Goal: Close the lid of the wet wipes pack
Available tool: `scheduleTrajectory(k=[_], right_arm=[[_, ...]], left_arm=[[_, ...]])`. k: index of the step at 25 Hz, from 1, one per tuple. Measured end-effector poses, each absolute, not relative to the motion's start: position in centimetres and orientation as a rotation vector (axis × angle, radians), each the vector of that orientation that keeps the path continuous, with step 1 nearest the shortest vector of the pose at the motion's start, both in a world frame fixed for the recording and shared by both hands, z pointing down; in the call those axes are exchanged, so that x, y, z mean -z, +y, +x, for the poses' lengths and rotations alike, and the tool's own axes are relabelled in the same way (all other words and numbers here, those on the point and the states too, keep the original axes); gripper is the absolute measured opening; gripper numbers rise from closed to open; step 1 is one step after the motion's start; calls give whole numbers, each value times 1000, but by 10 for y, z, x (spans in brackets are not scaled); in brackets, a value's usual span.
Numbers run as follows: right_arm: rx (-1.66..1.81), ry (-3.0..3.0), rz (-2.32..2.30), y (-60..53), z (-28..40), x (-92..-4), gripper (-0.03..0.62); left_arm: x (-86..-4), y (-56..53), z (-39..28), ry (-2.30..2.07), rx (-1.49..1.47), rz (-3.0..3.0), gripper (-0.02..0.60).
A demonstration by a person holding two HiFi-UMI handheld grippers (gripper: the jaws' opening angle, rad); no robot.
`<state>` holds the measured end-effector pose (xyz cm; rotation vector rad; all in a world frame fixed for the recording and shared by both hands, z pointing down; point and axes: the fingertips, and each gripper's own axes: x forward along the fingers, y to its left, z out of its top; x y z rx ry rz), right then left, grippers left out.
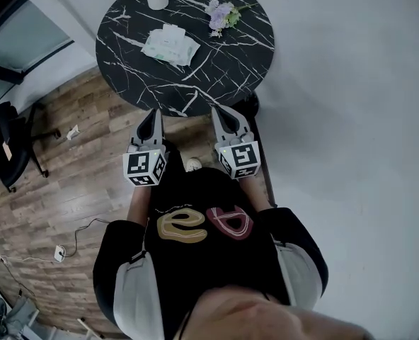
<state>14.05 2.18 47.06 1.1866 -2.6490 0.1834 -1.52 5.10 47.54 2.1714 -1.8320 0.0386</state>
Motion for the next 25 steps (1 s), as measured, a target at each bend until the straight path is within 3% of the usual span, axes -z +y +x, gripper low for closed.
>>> scheduleTrajectory(k=[25], right_arm=[[-338,-2421,1462,-126,31,-486,12]], left_arm=[[-489,-110,-141,-1583,-167,2350,18]])
